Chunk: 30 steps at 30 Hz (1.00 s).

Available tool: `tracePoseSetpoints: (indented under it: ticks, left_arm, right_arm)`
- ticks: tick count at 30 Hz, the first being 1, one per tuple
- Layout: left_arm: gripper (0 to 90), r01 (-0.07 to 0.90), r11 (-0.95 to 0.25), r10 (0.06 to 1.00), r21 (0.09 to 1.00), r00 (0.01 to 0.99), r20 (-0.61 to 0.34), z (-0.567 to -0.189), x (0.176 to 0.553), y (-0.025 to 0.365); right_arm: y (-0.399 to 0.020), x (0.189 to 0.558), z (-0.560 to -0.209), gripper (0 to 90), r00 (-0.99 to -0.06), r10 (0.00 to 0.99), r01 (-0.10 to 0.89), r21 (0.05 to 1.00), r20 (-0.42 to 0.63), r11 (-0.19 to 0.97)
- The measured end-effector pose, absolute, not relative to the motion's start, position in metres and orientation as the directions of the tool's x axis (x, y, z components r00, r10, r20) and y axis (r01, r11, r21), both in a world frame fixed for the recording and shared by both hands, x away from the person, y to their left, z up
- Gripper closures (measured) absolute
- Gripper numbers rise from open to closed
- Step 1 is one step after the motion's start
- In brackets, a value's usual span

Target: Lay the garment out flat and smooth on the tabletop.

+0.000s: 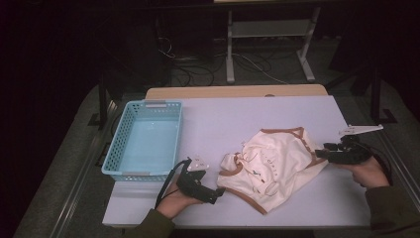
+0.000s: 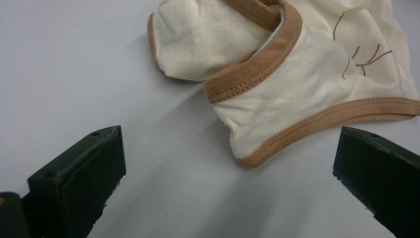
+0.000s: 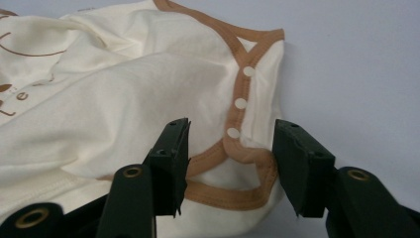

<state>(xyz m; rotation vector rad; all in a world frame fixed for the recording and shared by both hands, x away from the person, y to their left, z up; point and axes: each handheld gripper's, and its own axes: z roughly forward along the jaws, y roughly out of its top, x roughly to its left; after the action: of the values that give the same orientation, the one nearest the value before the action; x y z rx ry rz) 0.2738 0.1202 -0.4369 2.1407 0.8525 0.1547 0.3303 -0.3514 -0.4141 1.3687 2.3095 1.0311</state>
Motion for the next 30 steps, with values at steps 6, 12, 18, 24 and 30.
tracePoseSetpoints:
  ticks: [6,12,18,24,30]
  left_arm:
    - [0.0,0.517,-0.452,0.616,0.726,0.771,-0.166,-0.437,0.274,0.120]
    - [0.0,0.515,-0.456,0.614,0.726,0.773,-0.163,-0.437,0.274,0.120]
    - [0.0,0.516,-0.454,0.615,0.726,0.771,-0.165,-0.437,0.274,0.120]
    - [0.0,0.516,-0.454,0.613,0.726,0.772,-0.166,-0.437,0.274,0.120]
    - [0.0,0.517,-0.453,0.614,0.727,0.771,-0.166,-0.437,0.274,0.120]
  right_arm:
    - [-0.339,0.329,-0.409,44.0,-0.559,0.819,0.638,0.699,0.131,0.324]
    - [-0.326,0.328,-0.406,43.2,-0.593,0.791,0.624,0.706,0.149,0.335]
    - [-0.312,0.327,-0.403,43.0,-0.628,0.765,0.601,0.714,0.145,0.358]
    - [-0.299,0.326,-0.401,43.2,-0.659,0.738,0.584,0.716,0.144,0.383]
    - [-0.289,0.327,-0.400,45.9,-0.673,0.727,0.572,0.718,0.136,0.396]
